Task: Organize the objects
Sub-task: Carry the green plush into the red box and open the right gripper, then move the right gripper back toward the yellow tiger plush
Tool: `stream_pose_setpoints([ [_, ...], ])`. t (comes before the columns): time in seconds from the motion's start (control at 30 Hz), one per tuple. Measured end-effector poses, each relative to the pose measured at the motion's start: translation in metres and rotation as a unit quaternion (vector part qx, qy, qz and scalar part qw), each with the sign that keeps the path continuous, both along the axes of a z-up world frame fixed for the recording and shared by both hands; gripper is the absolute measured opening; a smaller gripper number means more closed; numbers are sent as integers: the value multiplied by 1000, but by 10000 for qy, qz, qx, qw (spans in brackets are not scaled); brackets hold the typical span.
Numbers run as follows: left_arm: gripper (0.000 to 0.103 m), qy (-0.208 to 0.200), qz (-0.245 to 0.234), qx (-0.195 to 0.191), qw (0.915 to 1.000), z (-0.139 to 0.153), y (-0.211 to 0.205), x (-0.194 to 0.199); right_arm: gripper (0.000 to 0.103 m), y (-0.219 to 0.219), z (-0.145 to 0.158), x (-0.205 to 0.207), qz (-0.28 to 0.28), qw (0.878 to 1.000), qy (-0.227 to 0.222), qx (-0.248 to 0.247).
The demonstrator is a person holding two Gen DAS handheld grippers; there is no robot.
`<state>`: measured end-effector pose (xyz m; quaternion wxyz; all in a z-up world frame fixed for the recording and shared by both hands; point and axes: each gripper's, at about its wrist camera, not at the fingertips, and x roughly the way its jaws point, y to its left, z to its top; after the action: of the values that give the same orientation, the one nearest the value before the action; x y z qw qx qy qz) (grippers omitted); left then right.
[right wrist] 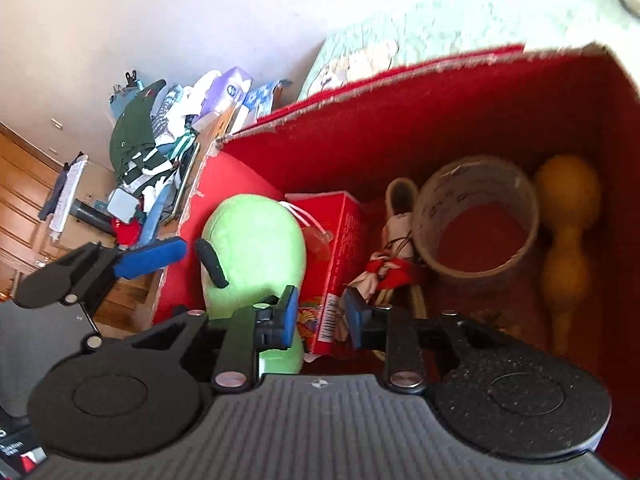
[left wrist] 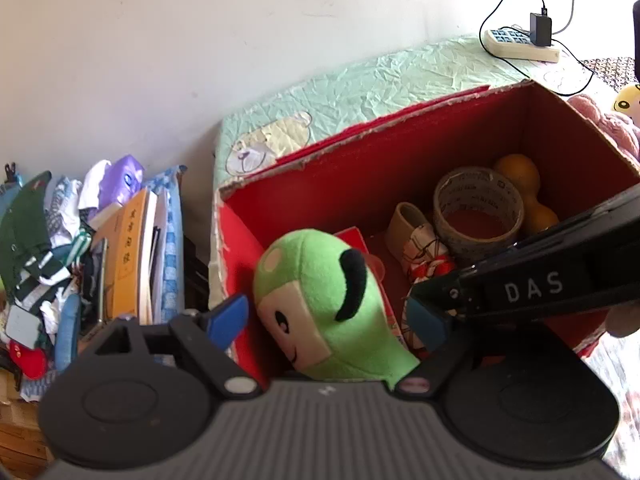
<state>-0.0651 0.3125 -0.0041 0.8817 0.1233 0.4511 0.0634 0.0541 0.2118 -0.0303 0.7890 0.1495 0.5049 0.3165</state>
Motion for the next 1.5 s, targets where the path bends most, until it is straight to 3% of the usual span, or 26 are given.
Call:
stream_pose_setpoints([
  [0.43,92,-180,146,-143,9996,28,-27,-10,34,-31,26,-24,-307,9952,-837,-413],
  [0.6,92,-140,218,-326,9991,35,-50,-11,34,-57,33,-29,-397,9944,-905,-363],
  [0.97,92,-77,146,-750,9970,41,-143,-8,41,-146,50,-44,-558,9909,-1128,-469],
  [1.5,92,21,-51,-780,9969,39,-259,14,41,-254,45,-48,-804,9901,-1049,-478],
])
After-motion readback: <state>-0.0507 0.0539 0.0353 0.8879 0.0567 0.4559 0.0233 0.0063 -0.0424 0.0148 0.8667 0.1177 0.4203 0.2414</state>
